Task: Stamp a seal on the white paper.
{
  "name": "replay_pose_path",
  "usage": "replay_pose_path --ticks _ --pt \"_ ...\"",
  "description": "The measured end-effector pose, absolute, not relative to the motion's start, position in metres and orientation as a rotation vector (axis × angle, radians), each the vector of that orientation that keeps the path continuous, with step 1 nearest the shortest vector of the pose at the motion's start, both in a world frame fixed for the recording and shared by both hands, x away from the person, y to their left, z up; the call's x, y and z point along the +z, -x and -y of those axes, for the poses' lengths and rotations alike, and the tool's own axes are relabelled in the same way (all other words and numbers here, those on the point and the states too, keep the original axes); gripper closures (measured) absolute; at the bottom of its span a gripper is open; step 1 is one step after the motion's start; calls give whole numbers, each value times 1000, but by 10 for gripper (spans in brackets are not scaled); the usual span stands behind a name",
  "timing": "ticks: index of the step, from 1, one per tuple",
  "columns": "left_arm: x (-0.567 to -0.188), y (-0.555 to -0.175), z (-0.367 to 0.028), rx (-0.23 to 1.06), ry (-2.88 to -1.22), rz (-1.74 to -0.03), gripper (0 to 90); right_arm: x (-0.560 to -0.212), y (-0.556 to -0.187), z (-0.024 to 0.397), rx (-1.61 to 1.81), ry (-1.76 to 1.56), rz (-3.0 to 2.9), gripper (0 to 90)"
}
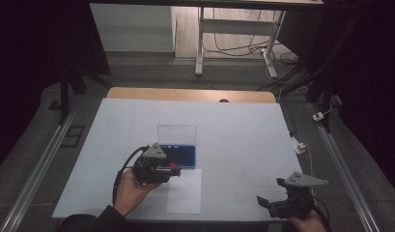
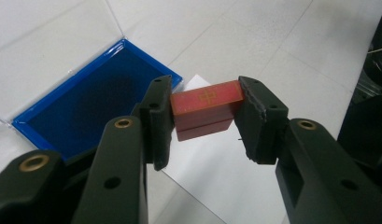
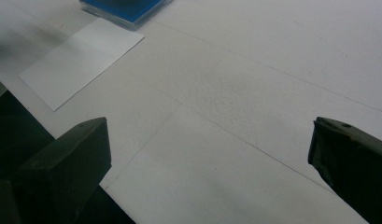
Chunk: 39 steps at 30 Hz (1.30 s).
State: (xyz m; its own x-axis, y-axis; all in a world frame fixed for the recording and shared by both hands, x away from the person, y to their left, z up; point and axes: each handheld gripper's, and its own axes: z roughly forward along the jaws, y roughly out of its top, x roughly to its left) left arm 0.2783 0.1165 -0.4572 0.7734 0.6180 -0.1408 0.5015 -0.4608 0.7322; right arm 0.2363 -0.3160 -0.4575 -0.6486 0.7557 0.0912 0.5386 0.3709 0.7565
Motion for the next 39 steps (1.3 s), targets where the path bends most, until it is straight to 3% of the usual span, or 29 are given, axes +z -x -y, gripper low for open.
replay_pose_path --ticks 39 --pt "-509 -281 -74 166 -2317 -778 579 -458 -236 314 1129 -1130 -2379 0"
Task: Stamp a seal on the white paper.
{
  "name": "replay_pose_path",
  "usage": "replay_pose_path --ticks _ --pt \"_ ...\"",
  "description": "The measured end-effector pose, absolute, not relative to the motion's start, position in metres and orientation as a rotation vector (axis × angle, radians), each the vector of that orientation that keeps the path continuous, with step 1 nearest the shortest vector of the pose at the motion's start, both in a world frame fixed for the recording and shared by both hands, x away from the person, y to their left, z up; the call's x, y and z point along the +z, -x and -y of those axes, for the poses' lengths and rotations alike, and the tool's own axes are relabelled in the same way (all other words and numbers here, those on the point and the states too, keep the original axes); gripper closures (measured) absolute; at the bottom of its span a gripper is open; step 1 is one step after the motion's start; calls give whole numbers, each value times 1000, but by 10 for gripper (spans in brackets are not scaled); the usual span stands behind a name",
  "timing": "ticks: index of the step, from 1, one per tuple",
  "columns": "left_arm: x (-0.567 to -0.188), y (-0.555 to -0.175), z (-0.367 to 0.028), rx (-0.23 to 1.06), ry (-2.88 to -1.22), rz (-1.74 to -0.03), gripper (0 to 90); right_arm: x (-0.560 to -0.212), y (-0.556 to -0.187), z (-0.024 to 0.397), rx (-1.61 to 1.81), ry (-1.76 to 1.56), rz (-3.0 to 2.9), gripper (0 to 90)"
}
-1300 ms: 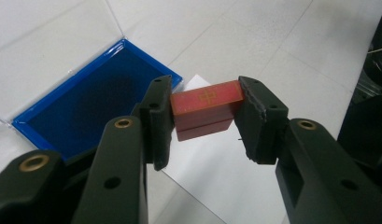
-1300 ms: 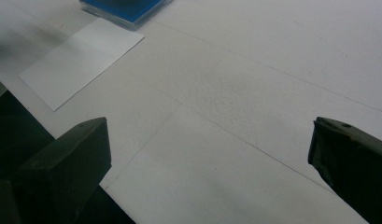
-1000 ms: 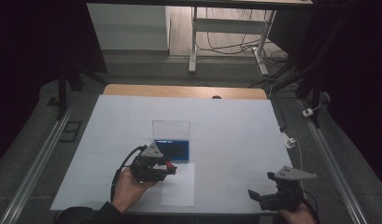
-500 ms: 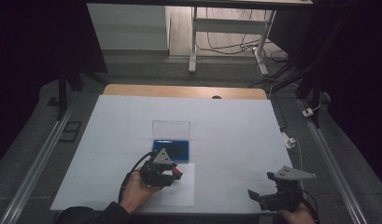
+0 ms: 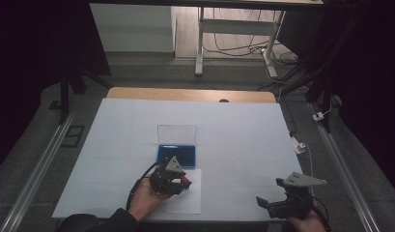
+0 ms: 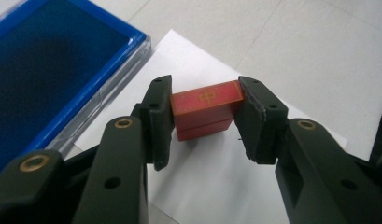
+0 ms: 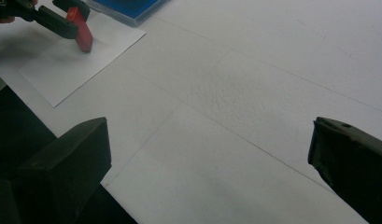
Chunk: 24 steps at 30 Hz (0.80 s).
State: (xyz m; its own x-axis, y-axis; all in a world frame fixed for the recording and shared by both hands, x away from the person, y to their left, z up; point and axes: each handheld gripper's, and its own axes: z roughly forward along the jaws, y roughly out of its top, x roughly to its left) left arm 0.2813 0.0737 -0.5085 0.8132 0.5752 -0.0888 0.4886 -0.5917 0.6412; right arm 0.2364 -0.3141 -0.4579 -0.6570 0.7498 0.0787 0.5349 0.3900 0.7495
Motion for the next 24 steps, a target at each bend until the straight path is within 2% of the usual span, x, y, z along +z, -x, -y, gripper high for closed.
replay_pose_path --ticks 5,19,24 --pt "-509 -280 -73 173 -2322 -779 579 -458 -236 314 1129 -1130 -2380 0" --pt "-509 -266 -64 322 -2357 -738 581 -458 -236 313 1129 -1127 -2383 0" --pt "-512 -268 -70 272 -2313 -776 582 -458 -236 313 1130 -1127 -2382 0"
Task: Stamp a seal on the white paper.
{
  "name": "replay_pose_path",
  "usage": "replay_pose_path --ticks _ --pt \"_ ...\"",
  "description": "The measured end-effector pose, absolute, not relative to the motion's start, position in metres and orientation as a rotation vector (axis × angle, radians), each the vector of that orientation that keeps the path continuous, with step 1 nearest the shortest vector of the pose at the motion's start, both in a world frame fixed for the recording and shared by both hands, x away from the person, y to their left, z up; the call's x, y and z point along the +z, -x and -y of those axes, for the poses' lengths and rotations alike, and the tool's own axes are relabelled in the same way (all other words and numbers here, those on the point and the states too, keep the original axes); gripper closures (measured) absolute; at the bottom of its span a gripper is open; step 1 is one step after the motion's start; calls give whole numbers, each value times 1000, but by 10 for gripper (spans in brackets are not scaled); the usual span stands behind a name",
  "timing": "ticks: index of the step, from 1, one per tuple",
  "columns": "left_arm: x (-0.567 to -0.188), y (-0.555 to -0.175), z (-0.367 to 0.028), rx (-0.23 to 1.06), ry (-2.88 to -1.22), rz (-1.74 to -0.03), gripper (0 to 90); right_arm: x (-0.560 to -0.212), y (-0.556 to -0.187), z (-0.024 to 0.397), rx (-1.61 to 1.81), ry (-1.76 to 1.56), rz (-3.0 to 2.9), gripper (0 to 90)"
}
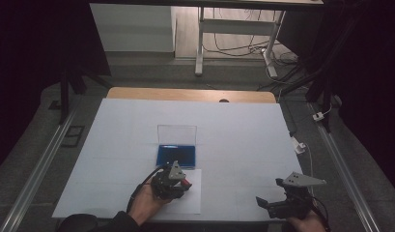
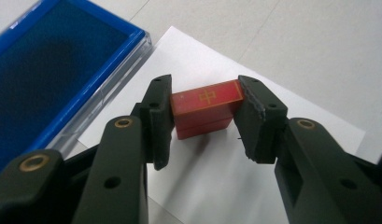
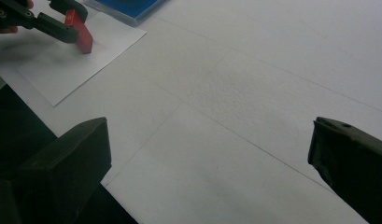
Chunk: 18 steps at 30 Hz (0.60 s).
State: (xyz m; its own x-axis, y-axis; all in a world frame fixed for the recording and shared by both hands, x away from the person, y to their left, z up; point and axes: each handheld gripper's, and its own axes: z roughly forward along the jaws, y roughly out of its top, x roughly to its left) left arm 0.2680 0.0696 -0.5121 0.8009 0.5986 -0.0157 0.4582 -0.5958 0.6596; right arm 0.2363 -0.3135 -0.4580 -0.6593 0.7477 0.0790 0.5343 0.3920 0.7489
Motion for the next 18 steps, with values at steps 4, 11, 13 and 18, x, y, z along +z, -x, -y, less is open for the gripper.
replay_pose_path --ticks 4,11,13,18 --pt "-513 -269 -71 261 -2308 -775 582 -458 -236 314 1127 -1129 -2383 0" --pt "-511 -275 -71 211 -2316 -785 582 -458 -236 313 1128 -1132 -2385 0" --pt "-511 -274 -69 231 -2326 -780 583 -458 -237 313 1129 -1132 -2387 0" --pt "-511 -268 -67 287 -2341 -758 583 -458 -237 313 1127 -1131 -2388 0"
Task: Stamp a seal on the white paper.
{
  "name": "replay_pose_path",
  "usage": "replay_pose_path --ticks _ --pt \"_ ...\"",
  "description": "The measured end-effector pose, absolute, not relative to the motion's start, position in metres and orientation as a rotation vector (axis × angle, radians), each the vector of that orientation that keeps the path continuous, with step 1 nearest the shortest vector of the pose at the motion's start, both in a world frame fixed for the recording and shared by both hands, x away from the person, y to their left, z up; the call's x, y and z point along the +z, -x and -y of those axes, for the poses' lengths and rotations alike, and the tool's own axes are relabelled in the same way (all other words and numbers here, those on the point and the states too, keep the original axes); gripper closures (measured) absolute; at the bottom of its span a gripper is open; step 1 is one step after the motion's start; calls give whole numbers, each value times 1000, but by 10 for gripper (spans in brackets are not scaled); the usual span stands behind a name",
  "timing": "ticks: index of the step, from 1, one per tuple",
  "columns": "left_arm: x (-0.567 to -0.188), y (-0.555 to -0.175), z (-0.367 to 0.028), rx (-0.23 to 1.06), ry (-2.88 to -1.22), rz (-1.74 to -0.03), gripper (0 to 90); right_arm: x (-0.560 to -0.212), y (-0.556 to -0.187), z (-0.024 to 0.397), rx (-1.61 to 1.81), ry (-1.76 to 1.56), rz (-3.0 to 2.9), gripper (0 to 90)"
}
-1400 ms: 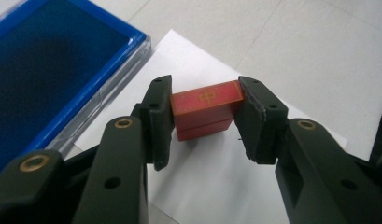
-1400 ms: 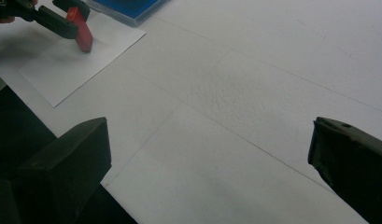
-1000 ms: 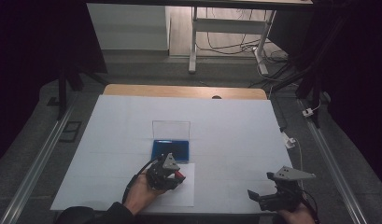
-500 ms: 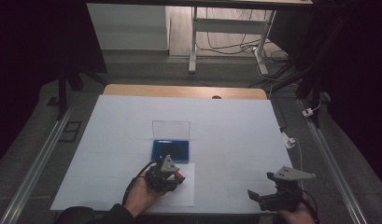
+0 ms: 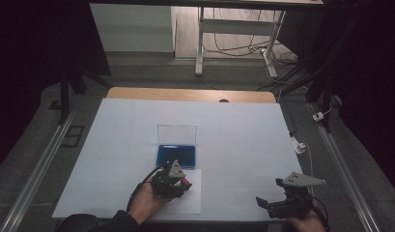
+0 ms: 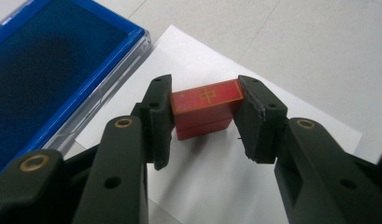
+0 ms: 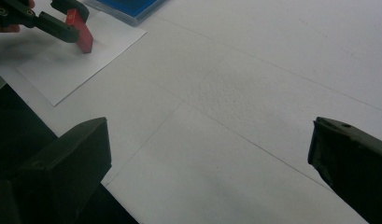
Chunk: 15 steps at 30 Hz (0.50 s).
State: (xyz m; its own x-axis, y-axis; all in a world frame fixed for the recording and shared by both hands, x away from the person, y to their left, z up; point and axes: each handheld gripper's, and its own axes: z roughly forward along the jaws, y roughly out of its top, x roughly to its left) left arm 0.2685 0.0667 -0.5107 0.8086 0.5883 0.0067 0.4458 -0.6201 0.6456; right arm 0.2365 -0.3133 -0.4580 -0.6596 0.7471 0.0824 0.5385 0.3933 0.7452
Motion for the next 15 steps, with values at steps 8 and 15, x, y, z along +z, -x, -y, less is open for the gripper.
replay_pose_path --ticks 8,15 --pt "-514 -269 -72 259 -2302 -772 583 -458 -236 314 1128 -1128 -2384 0" --pt "-511 -274 -71 219 -2318 -789 583 -458 -236 313 1129 -1127 -2386 0"
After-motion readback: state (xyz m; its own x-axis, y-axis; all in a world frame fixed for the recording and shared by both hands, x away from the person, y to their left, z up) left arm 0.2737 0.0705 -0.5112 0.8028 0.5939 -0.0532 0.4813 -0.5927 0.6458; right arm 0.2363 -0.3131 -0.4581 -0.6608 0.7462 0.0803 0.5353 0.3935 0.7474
